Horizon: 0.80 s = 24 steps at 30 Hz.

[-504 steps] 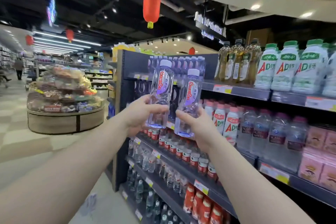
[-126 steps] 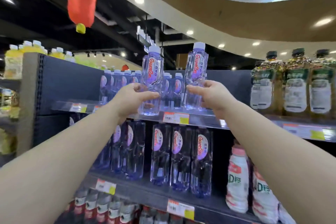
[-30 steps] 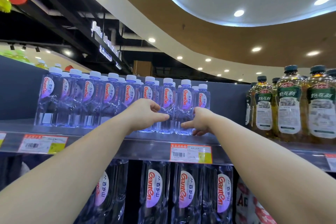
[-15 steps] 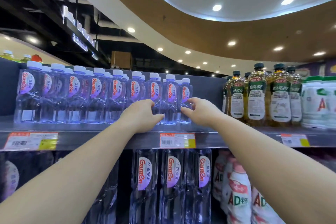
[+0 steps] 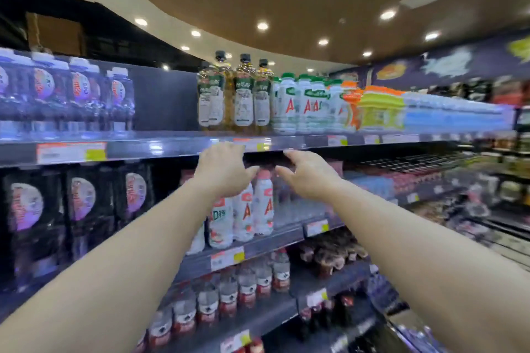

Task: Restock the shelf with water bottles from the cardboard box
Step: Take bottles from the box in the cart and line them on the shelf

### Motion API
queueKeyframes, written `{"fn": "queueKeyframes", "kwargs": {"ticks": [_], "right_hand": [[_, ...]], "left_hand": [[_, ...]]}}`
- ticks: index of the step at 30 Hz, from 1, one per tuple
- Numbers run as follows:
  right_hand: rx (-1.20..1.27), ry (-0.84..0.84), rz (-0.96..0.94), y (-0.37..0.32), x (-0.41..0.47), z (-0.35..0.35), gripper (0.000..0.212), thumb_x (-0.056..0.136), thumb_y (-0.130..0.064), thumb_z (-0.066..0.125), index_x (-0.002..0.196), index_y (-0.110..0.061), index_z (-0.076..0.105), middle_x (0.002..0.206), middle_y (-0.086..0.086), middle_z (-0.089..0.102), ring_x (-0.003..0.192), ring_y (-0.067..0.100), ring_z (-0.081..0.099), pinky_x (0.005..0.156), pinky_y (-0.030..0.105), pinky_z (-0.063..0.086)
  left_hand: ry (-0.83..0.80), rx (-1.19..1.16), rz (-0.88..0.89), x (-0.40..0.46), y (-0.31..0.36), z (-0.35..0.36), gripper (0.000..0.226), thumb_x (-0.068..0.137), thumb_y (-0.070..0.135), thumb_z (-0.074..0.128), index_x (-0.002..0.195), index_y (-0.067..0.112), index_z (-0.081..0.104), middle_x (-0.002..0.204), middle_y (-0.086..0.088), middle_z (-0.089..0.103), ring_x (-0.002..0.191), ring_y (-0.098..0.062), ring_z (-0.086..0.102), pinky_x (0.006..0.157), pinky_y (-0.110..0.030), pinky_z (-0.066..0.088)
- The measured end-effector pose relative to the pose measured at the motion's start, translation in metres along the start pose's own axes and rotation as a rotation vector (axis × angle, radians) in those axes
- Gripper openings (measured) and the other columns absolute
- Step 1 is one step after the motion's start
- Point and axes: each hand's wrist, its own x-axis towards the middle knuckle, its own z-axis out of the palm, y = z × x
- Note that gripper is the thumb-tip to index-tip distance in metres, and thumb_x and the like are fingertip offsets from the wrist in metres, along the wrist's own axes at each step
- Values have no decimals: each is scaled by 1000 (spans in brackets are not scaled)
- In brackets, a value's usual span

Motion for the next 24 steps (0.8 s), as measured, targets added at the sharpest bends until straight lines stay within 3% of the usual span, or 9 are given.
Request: {"fn": "queueKeyframes", "kwargs": {"ticks": [5,9,15,20,24], "right_hand": [[-196,-40,212,138,-69,-25,63,98,-55,36,153,-26,24,161,3,21,149,29,11,118,48,20],[-338,-65,321,228,-111,-37,63,99,-55,30,154,-28,15,163,3,12,150,30,3,119,52,12],[-386,-90,530,341,-136,-30,63,99,-57,28,154,-28,17,163,3,12,150,29,3,119,52,11],[-411,-104,672,426,-120,-12,62,99,-56,27,154,-27,18,163,2,13,150,28,4,119,51,11],[-379,-115,784,491,-102,13,62,99,-55,29,152,-26,21,162,3,17,149,29,9,119,51,13]], "left_hand": [[-89,-25,192,4,143,80,69,92,59,46,142,12,43,144,-10,47,135,-31,39,112,-45,32],[-148,-69,298,7,240,134,67,95,57,41,145,13,37,152,-11,38,144,-32,27,116,-49,23],[-190,-133,467,28,345,210,63,95,57,40,142,15,40,148,-9,43,140,-31,31,115,-50,25],[-312,-179,541,72,410,287,70,97,58,34,152,15,27,153,-8,38,143,-30,29,117,-49,24],[-351,-222,593,110,450,352,67,95,59,38,144,14,38,142,-8,49,133,-29,40,110,-47,33]]}}
